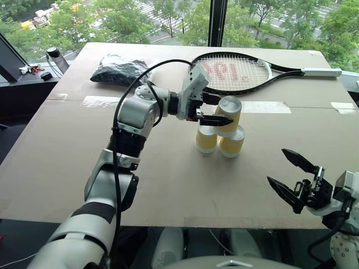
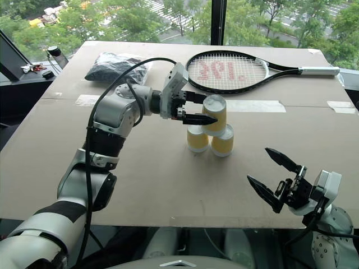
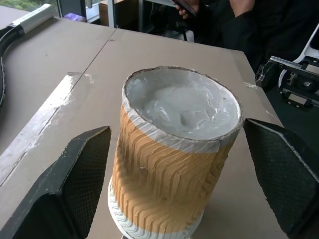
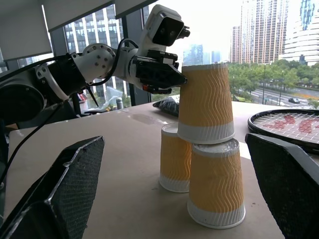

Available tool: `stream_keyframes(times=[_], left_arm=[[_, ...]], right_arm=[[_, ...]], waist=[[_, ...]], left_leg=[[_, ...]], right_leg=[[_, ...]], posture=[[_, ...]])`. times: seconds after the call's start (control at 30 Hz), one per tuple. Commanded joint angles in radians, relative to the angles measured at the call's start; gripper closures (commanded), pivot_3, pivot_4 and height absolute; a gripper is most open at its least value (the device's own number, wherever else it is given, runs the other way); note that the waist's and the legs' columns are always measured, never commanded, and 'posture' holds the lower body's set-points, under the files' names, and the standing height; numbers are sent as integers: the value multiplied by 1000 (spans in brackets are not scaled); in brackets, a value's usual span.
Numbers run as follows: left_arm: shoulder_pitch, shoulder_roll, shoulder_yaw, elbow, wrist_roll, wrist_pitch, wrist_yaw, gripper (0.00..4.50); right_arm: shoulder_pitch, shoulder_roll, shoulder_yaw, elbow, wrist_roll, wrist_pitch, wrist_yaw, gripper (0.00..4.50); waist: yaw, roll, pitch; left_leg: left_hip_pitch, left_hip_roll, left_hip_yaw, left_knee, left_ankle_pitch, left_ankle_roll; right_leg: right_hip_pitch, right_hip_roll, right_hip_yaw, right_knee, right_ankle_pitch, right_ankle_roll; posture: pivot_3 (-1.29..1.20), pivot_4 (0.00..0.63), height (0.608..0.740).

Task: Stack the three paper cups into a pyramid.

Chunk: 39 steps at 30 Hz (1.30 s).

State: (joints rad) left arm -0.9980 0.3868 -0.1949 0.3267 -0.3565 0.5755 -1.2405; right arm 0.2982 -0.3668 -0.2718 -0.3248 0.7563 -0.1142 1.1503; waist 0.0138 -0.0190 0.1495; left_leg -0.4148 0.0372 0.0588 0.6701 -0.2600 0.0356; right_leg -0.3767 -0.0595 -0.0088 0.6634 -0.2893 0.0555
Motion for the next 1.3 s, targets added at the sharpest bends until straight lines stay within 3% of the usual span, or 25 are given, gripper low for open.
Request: stream_keyframes(times=[0.03, 0.3, 0.43, 0.57, 0.83, 1.3], left_arm=[[-11, 32, 63, -72, -30, 28, 26, 29], [177, 189, 232, -337, -151, 200, 105, 29], [473, 176, 372, -545, -178, 120, 227, 29], [624, 131, 418, -629, -204, 68, 302, 29], [824, 95, 464, -637, -241, -58, 305, 29], [1131, 215, 548, -656, -273, -150, 216, 29]], right_arm=[[8, -14, -31, -24, 23, -13, 3, 0], [21, -74, -86, -4, 64, 23, 19, 0], [24, -98, -114, 5, 91, 48, 24, 0], [36, -111, -138, 11, 105, 65, 29, 0], [59, -140, -184, 39, 110, 89, 39, 0], [185, -219, -376, 145, 135, 121, 134, 0]], waist=[[0, 0, 0], [-3, 2, -1], [-2, 3, -2], [10, 3, -2], [0, 4, -3], [1, 5, -4]], left_leg=[[0, 0, 0, 0, 0, 0], [1, 0, -2, 0, 0, 0], [1, 0, -2, 0, 0, 0], [1, 0, -5, 1, 0, 0], [2, -1, -7, 1, 0, 0], [8, -1, -7, -1, -3, 5]], right_leg=[[0, 0, 0, 0, 0, 0], [0, 0, 1, 1, 0, 0], [0, -2, 2, 1, 0, 0], [2, -3, 0, 0, 0, 0], [4, -3, -2, 0, 0, 0], [10, -5, -1, -2, 0, -1]], posture=[[0, 150, 740], [0, 150, 740], [0, 150, 740], [0, 150, 740], [0, 150, 740], [0, 150, 740]])
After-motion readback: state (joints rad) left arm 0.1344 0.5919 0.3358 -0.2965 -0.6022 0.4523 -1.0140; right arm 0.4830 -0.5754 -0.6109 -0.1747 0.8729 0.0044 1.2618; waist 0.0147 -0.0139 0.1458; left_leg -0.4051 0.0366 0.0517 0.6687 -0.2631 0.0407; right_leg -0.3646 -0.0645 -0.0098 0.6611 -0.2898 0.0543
